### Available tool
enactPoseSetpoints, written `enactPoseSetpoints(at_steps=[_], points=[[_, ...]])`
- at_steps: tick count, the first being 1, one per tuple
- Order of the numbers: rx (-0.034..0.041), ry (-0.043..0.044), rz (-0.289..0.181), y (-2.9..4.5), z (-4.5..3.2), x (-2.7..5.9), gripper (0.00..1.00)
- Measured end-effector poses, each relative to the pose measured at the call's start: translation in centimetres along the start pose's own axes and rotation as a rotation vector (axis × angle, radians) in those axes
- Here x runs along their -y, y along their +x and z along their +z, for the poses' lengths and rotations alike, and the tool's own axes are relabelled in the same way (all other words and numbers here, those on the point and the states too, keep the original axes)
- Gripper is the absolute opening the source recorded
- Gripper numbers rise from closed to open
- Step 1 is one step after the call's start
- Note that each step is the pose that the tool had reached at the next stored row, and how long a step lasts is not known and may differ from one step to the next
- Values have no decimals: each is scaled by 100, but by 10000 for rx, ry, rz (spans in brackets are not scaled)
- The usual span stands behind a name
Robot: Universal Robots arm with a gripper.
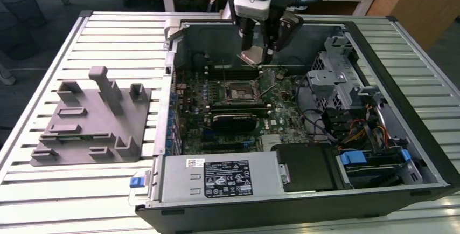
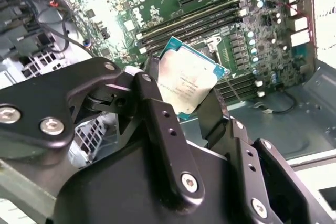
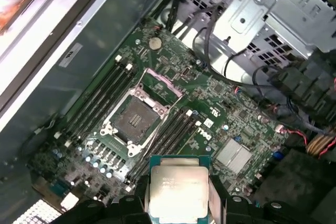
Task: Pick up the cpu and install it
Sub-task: 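Place the cpu into insertion slot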
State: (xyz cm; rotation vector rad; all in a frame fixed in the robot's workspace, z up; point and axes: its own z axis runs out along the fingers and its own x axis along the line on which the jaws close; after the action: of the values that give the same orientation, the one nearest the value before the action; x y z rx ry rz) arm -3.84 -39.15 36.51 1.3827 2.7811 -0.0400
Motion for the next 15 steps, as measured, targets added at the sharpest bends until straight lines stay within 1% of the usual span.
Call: enactPoseSetpoints(at_steps=[11, 15], points=[[-3, 52, 1461, 3, 54, -1, 53], [3, 59, 1963, 6, 76, -3, 53]])
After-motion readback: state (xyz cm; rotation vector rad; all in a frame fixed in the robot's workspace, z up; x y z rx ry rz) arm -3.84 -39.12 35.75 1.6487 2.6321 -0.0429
